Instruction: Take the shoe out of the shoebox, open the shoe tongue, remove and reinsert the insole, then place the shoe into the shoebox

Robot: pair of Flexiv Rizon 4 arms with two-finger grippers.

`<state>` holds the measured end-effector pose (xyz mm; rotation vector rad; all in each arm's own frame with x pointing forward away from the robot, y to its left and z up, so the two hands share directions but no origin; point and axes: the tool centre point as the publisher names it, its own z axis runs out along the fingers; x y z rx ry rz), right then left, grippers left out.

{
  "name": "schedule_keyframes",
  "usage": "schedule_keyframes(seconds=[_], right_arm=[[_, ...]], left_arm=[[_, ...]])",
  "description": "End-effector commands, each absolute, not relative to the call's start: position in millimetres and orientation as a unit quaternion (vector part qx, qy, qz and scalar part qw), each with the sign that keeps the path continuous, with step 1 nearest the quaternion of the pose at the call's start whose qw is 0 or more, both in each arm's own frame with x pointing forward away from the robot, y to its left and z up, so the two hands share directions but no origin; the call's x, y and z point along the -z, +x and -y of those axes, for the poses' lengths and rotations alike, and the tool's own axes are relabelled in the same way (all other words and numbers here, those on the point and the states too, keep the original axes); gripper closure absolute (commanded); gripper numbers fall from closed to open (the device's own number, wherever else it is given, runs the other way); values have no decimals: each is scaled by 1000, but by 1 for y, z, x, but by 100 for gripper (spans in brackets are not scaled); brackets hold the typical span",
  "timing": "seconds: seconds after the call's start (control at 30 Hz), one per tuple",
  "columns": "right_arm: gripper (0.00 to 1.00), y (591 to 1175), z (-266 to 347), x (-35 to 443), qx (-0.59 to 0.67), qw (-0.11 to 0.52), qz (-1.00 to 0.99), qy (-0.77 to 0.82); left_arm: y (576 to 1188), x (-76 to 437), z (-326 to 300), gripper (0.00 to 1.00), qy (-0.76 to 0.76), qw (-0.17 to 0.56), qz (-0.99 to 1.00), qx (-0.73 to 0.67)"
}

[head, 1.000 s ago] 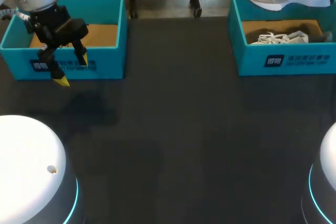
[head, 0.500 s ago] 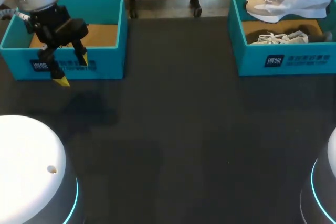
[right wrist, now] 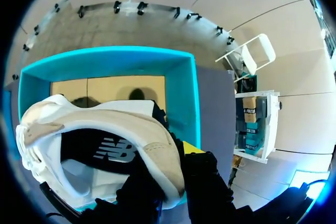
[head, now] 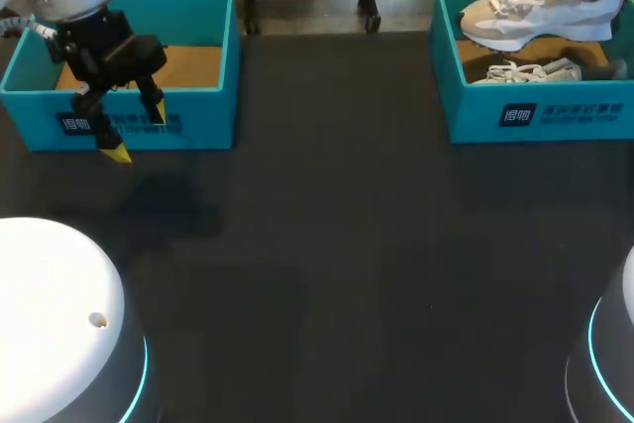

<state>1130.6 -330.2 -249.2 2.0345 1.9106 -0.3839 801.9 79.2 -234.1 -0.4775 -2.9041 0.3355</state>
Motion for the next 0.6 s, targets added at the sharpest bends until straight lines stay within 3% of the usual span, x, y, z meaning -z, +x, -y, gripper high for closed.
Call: schedule_keyframes(seconds=[0.03,0.6], right_arm=[[100,1135,330,252,139,160,-669,713],[100,1151,338,272,141,165,-639,738]], left_arm=[[801,234,-80,0,-161,89,977,-111],[801,234,-80,0,-161,89,977,-111]])
